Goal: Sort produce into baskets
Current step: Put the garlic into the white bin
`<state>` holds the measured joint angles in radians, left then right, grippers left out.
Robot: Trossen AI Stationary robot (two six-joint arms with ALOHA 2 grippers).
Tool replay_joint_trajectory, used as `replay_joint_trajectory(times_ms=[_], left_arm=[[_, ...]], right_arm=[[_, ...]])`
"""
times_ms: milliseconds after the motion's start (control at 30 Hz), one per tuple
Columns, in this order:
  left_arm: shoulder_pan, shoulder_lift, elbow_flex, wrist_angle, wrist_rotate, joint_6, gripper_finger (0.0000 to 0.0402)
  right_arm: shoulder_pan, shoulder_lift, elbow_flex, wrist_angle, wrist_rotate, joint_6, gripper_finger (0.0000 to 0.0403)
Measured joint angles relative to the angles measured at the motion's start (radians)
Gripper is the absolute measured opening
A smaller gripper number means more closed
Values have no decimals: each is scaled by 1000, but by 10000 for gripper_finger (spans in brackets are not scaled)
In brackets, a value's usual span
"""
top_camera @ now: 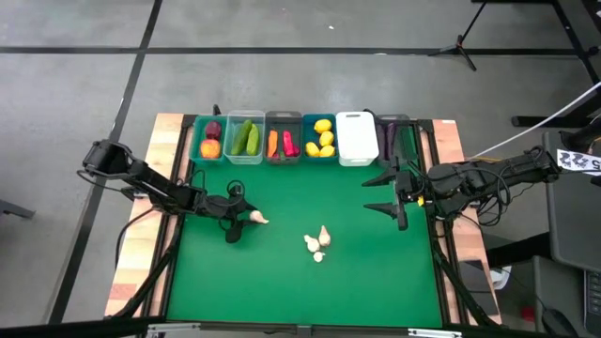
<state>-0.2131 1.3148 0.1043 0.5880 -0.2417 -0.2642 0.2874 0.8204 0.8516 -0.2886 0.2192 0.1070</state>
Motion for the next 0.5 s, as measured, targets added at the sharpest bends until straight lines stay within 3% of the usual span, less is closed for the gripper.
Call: replay_joint_trajectory(times_ms=[500], left_arm=[[-3,0,0,58,0,-77,175]], right_arm=[[0,0,0,0,0,0,269]])
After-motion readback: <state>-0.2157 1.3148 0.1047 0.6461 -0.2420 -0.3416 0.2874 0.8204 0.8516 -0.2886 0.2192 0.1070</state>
